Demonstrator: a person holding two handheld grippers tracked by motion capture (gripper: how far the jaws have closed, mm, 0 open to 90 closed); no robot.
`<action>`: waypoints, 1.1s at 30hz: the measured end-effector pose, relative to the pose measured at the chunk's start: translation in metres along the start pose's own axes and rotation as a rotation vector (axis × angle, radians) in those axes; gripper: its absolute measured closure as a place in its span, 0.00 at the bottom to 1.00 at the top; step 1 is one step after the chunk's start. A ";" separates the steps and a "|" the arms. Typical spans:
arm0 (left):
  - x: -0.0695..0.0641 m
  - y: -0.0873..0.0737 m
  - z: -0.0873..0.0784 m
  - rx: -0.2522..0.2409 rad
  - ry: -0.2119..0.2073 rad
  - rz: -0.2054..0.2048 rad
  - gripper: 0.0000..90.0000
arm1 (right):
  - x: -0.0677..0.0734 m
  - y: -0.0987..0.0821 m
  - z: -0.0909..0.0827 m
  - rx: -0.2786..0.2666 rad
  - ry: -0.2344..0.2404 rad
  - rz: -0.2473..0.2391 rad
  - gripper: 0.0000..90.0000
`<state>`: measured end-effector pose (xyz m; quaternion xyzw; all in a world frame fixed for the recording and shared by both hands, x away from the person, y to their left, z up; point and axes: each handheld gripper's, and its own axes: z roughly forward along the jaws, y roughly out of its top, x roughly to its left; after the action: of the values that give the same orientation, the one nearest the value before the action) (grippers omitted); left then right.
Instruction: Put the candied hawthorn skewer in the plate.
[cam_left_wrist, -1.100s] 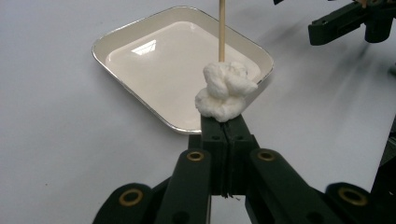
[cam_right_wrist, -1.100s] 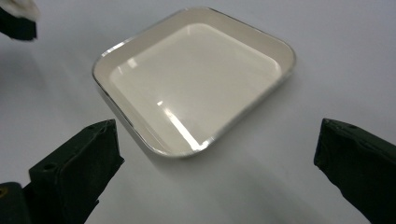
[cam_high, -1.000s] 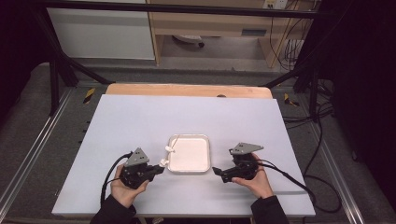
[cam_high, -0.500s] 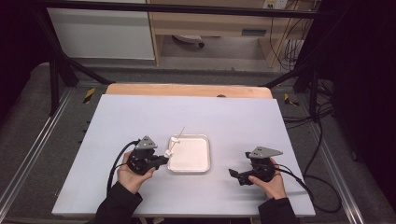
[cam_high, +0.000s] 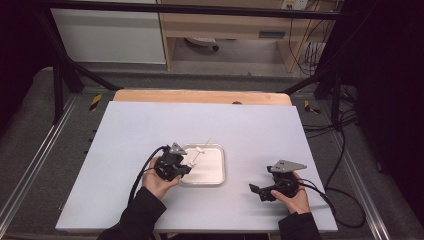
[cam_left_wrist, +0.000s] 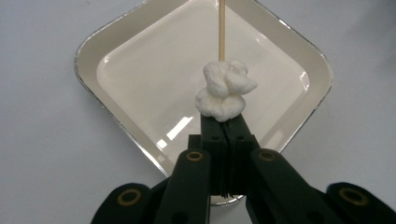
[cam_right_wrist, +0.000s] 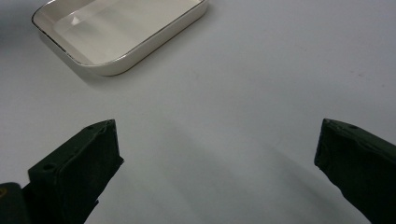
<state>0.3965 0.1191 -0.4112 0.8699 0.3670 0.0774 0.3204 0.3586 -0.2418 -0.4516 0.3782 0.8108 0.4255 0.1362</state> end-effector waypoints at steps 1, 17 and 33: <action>-0.001 0.001 0.003 0.010 0.004 0.001 0.98 | 0.000 0.000 -0.001 -0.001 0.001 0.001 0.01; -0.008 0.002 0.025 0.111 0.039 0.020 0.97 | -0.001 0.000 -0.003 -0.017 0.009 0.011 0.01; -0.007 0.000 0.010 0.040 0.038 0.061 0.74 | -0.001 0.000 -0.003 -0.018 0.011 0.014 0.01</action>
<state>0.3955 0.1095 -0.4181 0.8853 0.3479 0.0961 0.2933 0.3578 -0.2446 -0.4498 0.3804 0.8049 0.4359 0.1320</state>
